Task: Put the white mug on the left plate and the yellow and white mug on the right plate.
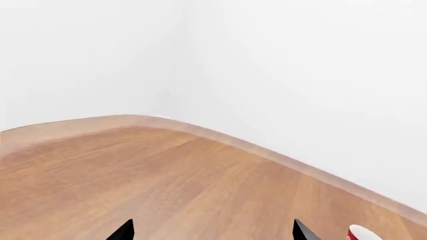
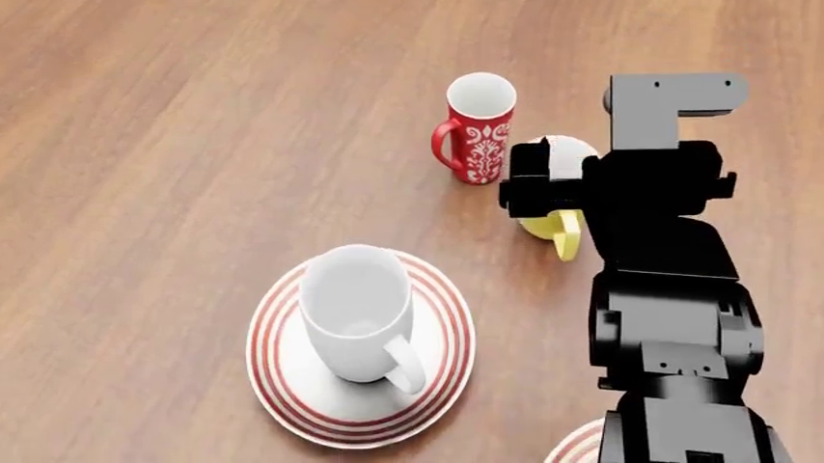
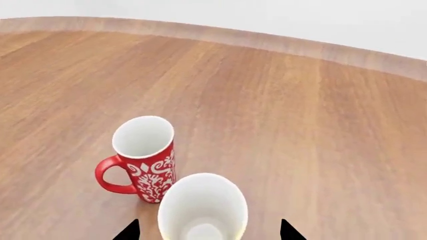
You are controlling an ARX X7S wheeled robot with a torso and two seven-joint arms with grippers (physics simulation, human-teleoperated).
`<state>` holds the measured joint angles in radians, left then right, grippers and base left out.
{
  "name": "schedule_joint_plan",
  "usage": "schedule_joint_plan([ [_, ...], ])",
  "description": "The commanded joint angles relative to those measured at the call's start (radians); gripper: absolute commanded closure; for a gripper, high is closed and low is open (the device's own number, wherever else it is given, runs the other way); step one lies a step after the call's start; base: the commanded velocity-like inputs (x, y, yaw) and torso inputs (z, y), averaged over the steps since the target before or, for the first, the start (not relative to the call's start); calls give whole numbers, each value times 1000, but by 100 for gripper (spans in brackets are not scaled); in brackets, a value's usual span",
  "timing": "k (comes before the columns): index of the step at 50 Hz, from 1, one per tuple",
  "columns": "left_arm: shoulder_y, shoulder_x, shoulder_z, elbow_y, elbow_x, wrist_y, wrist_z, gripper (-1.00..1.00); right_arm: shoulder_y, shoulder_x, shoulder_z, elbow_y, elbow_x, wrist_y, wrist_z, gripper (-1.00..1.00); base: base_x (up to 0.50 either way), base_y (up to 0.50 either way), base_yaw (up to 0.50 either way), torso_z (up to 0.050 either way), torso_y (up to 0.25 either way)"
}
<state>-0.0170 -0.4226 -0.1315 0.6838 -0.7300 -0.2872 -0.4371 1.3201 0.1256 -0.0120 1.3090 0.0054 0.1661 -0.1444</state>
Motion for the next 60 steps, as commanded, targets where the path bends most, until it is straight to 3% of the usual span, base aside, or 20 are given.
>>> schedule_joint_plan([
  [1,-2,-4,-6,1,-26,-4,-3,-100,4,-1,14,0,-2,-25,-7,-100,0,0,0,0,0],
  [9,9,-4,-2,6,1,20,9,-100,2,-5,15,0,-4,-30,-17,-100,0,0,0,1,-174],
  [18,12,-7,-7,4,-20,21,12,-100,-13,-3,35,0,2,-141,-39,-100,0,0,0,1,-102],
  [60,6,1,-24,-4,-25,42,-21,-100,-33,4,59,0,-4,-141,-39,-100,0,0,0,2,-87],
])
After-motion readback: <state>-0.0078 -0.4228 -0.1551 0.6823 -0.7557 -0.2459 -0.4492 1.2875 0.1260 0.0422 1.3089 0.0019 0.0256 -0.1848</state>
